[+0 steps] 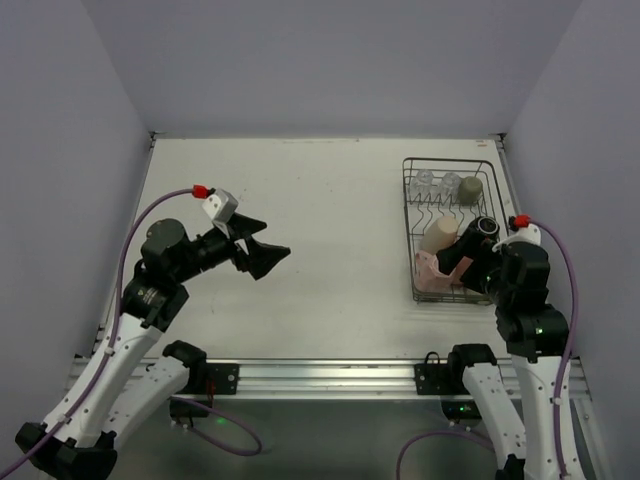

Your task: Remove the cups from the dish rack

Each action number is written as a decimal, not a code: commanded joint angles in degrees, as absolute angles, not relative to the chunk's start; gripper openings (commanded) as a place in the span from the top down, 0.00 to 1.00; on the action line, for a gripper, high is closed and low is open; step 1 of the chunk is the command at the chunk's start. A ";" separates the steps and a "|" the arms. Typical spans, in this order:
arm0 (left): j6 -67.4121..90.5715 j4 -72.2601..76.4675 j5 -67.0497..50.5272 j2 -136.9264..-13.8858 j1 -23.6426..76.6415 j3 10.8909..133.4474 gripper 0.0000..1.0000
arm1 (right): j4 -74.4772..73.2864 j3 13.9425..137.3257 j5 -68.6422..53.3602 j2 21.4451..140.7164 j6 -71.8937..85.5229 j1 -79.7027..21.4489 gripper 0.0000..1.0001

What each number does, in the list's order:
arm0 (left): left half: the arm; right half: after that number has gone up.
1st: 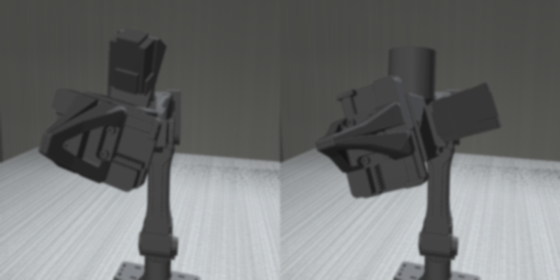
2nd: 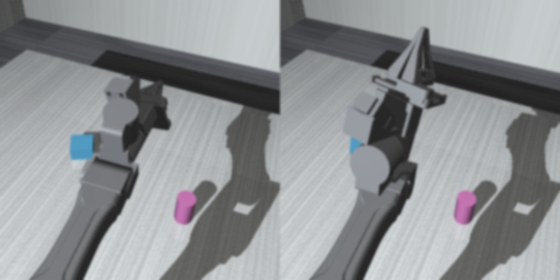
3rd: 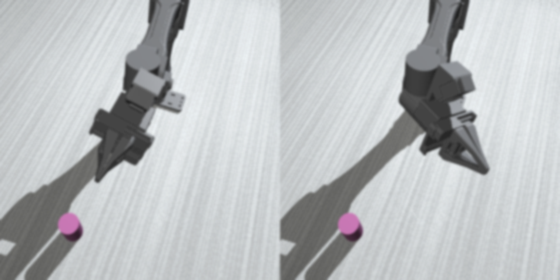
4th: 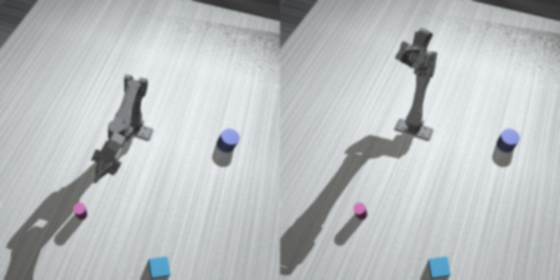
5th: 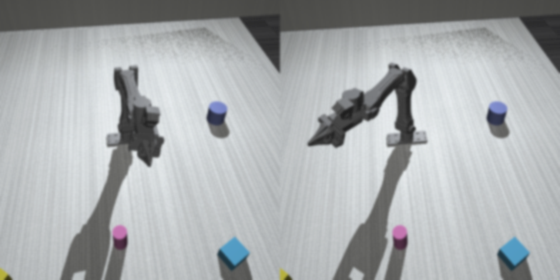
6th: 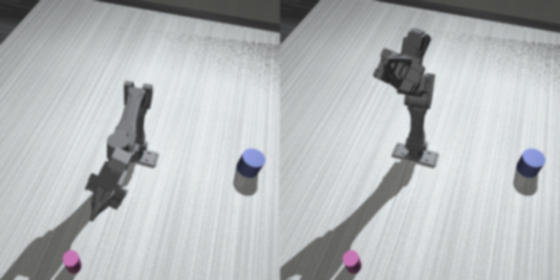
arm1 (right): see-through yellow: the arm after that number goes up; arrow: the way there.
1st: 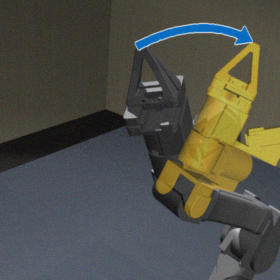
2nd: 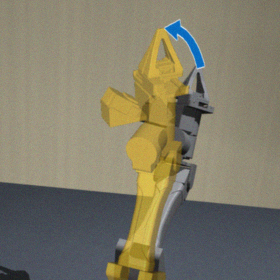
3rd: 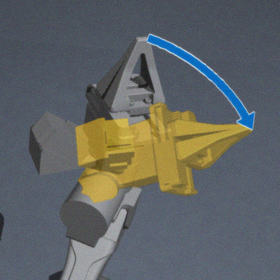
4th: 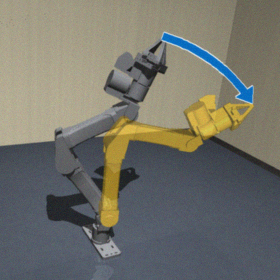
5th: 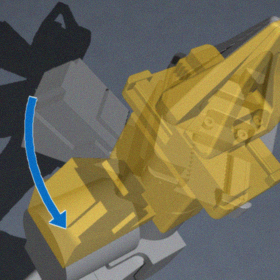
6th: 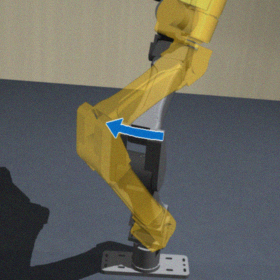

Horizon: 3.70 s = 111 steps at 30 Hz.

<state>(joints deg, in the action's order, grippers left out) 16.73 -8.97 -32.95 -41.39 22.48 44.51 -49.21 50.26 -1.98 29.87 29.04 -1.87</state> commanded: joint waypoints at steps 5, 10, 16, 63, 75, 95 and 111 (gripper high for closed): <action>14.68 -12.92 -28.39 -39.73 25.13 43.24 0.00 | -50.63 50.63 -1.15 35.76 27.42 -4.03 0.01; 14.59 -13.18 -25.76 -39.90 25.75 43.33 0.00 | -48.87 49.13 1.74 39.63 29.00 -8.08 0.01; 14.24 -14.41 -22.85 -39.90 26.28 43.51 0.00 | -46.58 47.20 7.02 44.73 31.46 -13.18 0.01; 20.64 -10.39 -25.39 -44.38 27.42 43.95 0.05 | -43.77 54.30 12.49 44.39 33.66 -13.27 0.65; 51.22 27.20 -44.91 -54.48 28.03 34.28 0.20 | -17.88 51.70 -20.32 39.55 40.68 -13.36 0.68; 58.71 41.30 -39.99 -62.75 35.16 35.16 0.30 | 17.75 41.93 -33.84 49.65 57.83 -25.66 0.67; 57.66 43.69 -35.08 -63.20 35.86 36.12 1.00 | 34.09 35.34 -35.77 58.79 64.33 -28.39 0.48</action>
